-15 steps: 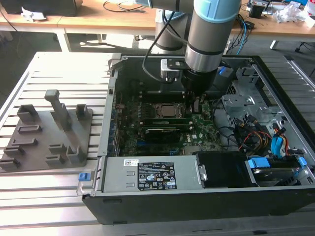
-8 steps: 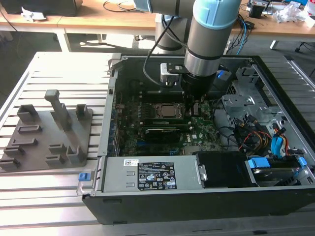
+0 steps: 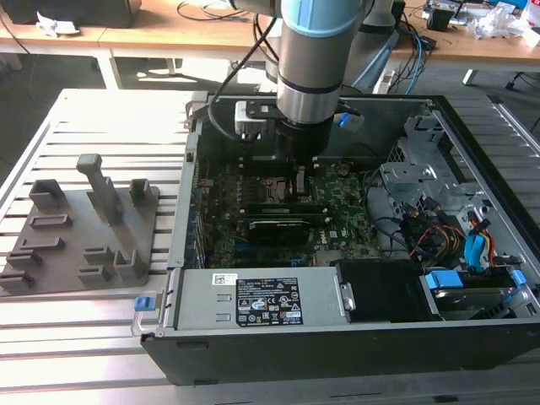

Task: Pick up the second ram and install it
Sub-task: 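Press down the second ram until it locks into place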

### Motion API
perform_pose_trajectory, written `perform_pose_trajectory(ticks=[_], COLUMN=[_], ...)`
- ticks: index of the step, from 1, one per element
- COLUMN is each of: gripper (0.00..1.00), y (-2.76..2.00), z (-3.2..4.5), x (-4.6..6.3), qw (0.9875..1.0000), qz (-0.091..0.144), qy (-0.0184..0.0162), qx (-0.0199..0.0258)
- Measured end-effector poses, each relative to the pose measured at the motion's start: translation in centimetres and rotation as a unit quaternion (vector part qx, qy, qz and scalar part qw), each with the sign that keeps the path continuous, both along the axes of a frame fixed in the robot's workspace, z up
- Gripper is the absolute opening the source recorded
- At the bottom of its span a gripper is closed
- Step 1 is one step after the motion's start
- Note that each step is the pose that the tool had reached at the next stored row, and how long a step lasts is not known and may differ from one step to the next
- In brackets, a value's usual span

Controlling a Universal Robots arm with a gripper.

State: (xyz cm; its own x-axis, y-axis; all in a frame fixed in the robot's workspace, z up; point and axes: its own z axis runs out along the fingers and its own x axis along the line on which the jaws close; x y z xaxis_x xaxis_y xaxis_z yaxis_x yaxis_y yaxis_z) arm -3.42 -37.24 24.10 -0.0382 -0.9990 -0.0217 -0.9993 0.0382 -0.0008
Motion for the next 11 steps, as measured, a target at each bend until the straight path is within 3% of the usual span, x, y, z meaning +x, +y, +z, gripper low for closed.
perform_pose_trajectory(ticks=[5, 11], gripper=[0.11, 0.11], y=[0.01, -0.01], z=[-0.11, -1.23], x=[-3.8, -4.7], qw=[1.0, 1.0], qz=[0.0, 0.0], qy=[-0.0001, 0.0001], qx=[0.0001, -0.0002])
